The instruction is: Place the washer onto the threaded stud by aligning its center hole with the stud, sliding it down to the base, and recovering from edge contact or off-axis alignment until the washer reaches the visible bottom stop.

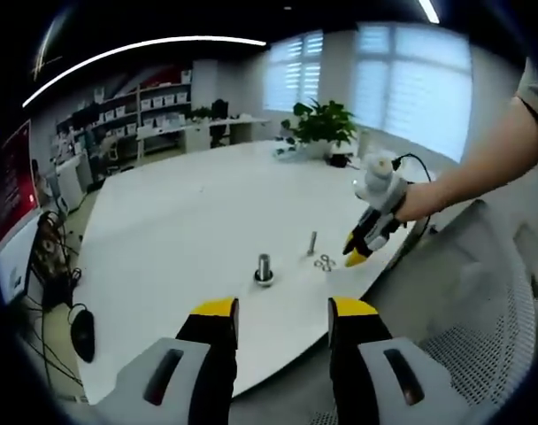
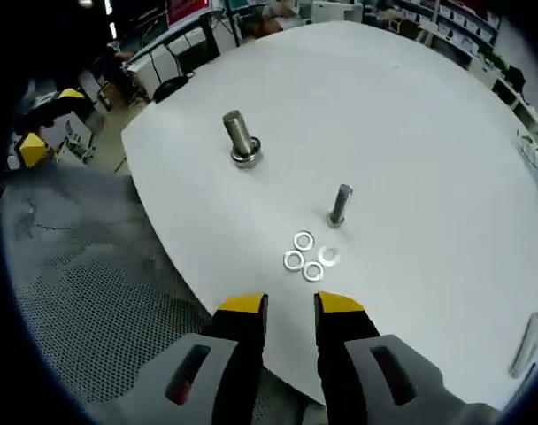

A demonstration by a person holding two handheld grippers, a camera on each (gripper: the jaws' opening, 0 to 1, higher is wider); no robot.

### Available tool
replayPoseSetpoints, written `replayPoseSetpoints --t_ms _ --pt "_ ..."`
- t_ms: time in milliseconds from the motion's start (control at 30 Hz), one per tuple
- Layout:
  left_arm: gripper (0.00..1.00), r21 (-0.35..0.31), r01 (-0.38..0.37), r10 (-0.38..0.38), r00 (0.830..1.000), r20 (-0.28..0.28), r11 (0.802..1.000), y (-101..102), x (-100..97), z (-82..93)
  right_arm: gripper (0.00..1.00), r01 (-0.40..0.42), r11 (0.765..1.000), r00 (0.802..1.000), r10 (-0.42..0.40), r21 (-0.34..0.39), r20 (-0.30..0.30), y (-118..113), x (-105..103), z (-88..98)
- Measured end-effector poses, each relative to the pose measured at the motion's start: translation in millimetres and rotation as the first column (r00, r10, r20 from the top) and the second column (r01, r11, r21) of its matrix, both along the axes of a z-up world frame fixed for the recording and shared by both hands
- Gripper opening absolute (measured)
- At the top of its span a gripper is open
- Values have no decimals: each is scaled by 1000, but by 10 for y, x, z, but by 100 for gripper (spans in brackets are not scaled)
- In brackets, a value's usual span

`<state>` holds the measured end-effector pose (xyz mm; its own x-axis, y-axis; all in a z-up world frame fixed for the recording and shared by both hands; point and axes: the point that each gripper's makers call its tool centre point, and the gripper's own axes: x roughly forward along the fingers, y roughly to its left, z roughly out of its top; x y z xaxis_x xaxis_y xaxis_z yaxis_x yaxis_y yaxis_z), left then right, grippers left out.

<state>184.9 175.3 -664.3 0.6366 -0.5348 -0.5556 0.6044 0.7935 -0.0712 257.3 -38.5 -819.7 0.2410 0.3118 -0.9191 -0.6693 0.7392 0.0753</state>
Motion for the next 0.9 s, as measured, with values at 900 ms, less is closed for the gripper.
replayPoseSetpoints --t_ms 900 --pt "38 14 -9 9 1000 7 1000 26 14 -6 16 -250 954 968 252 -169 -8 -12 48 -212"
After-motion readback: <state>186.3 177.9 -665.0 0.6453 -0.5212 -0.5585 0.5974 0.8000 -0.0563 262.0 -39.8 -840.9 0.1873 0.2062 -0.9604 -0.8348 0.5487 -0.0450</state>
